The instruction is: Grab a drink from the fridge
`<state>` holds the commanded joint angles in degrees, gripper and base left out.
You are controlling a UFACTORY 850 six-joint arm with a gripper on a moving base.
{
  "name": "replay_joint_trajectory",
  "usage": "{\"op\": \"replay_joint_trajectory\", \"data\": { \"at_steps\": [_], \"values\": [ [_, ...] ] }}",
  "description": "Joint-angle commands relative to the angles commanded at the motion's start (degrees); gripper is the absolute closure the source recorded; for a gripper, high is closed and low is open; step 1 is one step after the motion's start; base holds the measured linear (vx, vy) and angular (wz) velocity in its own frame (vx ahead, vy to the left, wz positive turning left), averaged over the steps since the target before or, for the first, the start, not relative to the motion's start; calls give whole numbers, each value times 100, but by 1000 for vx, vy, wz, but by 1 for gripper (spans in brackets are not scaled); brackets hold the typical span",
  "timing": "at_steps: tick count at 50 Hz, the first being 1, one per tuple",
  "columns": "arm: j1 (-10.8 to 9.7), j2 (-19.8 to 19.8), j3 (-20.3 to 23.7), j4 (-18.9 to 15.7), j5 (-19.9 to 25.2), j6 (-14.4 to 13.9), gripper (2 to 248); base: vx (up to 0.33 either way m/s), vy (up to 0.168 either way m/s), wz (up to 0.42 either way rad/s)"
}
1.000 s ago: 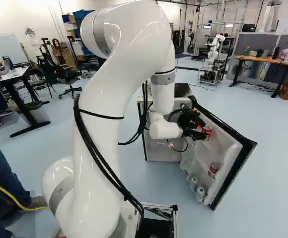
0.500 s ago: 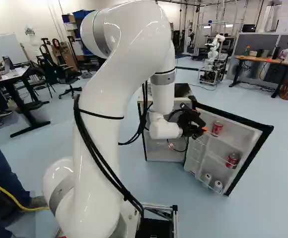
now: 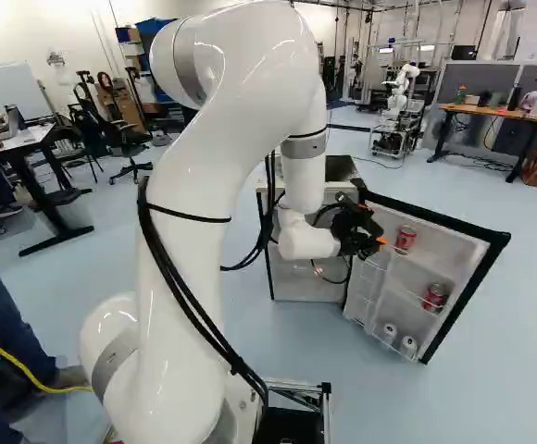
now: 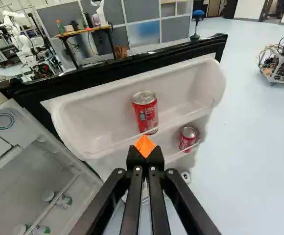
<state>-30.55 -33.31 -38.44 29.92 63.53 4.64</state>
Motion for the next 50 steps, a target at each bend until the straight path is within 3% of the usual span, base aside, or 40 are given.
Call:
{"op": "replay_joint_trajectory", "data": {
  "at_steps": [21, 22, 27, 28, 32, 33, 37, 38, 42, 43, 48, 49, 50],
  "values": [
    [0, 0, 0, 0, 0, 0, 225, 0, 0, 0],
    [0, 0, 0, 0, 0, 0, 193, 0, 0, 0],
    [0, 0, 0, 0, 0, 0, 193, 0, 0, 0],
    [0, 0, 0, 0, 0, 0, 157, 0, 0, 0],
    [0, 0, 0, 0, 0, 0, 157, 0, 0, 0],
    [0, 0, 0, 0, 0, 0, 121, 0, 0, 0],
    [0, 0, 0, 0, 0, 0, 121, 0, 0, 0],
    [0, 0, 0, 0, 0, 0, 84, 0, 0, 0],
    [0, 0, 0, 0, 0, 0, 84, 0, 0, 0],
    [0, 0, 0, 0, 0, 0, 46, 0, 0, 0],
    [0, 0, 0, 0, 0, 0, 46, 0, 0, 0],
    [0, 0, 0, 0, 0, 0, 8, 0, 0, 0],
    [0, 0, 0, 0, 0, 0, 8, 0, 0, 0]
  ]
}}
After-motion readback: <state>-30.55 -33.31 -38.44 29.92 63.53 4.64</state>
